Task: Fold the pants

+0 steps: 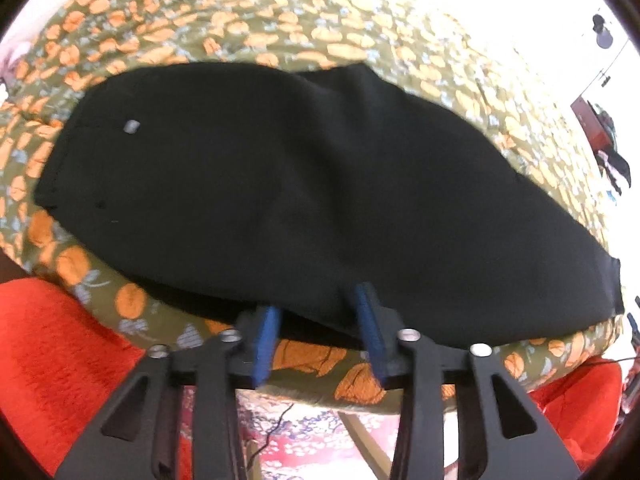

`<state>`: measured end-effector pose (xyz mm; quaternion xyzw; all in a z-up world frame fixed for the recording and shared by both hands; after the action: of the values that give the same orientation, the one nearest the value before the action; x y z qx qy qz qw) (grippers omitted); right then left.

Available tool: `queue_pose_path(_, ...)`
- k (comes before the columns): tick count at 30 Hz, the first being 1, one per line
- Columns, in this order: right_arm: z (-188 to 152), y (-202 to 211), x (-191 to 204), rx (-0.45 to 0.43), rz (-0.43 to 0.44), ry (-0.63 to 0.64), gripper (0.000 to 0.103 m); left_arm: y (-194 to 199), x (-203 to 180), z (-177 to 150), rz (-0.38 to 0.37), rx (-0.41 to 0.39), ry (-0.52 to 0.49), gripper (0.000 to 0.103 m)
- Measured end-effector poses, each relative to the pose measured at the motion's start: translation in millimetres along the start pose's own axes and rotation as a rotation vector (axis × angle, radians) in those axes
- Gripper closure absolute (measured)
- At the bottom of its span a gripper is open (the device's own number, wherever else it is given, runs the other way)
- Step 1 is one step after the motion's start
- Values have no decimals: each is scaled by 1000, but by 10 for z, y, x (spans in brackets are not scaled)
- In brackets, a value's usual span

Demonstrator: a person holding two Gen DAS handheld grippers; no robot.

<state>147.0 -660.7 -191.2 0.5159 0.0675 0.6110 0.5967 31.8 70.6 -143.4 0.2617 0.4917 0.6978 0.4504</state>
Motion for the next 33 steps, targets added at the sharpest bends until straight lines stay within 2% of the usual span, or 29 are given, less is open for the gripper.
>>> queue_pose_path(2, -47, 117, -42, -14, 12, -38, 51, 103, 30, -29, 8, -12, 9, 61)
queue_pose_path(6, -286, -119, -3, 179, 111, -92, 51, 237, -30, -51, 35, -67, -3, 61)
queue_pose_path(8, -322, -273, 13, 212, 100, -102, 51, 285, -80, -28, 36, -109, -31, 61)
queue_pose_path(11, -287, -561, -153, 251, 75, -194, 51, 363, -202, 20, 16, -150, -67, 61)
queue_pose_path(13, -195, -651, -237, 213, 84, -248, 51, 426, -295, 34, 3, -179, -102, 61)
queue_pose_path(15, -105, -657, -246, 154, 102, -245, 51, 464, -404, 34, -18, -202, -148, 61)
queue_pose_path(16, -73, -673, -257, 135, 114, -247, 51, 451, -498, 51, -40, -203, -178, 61)
queue_pose_path(18, -70, -744, -306, 150, 138, -268, 54, 415, -754, 83, -116, -193, -246, 61)
queue_pose_path(20, -76, -802, -321, 179, 152, -281, 92, 385, -1038, 87, -161, -215, -328, 61)
queue_pose_path(22, -87, -753, -288, 168, 147, -256, 93, 264, -1408, 55, -185, -225, -442, 61)
queue_pose_path(23, -95, -705, -248, 158, 146, -239, 93, 143, -1567, 33, -180, -200, -487, 61)
queue_pose_path(24, -88, -659, -211, 141, 148, -217, 93, -5, -1696, 12, -157, -157, -520, 61)
queue_pose_path(25, -82, -634, -183, 127, 155, -206, 93, -290, -1837, -36, -112, -66, -556, 62)
queue_pose_path(26, -82, -584, -151, 108, 174, -202, 94, -481, -1896, -81, -87, -7, -570, 65)
queue_pose_path(27, -76, -543, -147, 100, 187, -201, 94, -564, -1918, -102, -71, -14, -571, 64)
queue_pose_path(28, -75, -494, -105, 90, 203, -201, 94, -515, -1909, -101, -78, -64, -562, 64)
queue_pose_path(31, -93, -278, 174, 69, 298, -199, 94, -343, -1749, -20, -141, -47, -507, 64)
queue_pose_path(33, -127, -143, 482, 68, 365, -175, 94, -203, -1538, 69, -152, -87, -445, 59)
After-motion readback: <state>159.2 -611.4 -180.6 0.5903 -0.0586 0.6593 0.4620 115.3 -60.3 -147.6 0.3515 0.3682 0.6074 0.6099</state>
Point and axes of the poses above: each gripper's, at about its wrist camera, not at the fingertips, and y roughly against the way its jaws point, x to its left, z to its top, the point moved 2 cm from there along -y, roughly the way its jaws point, and after that the axes turned 5 degrees about z, right-handed, at the moved point
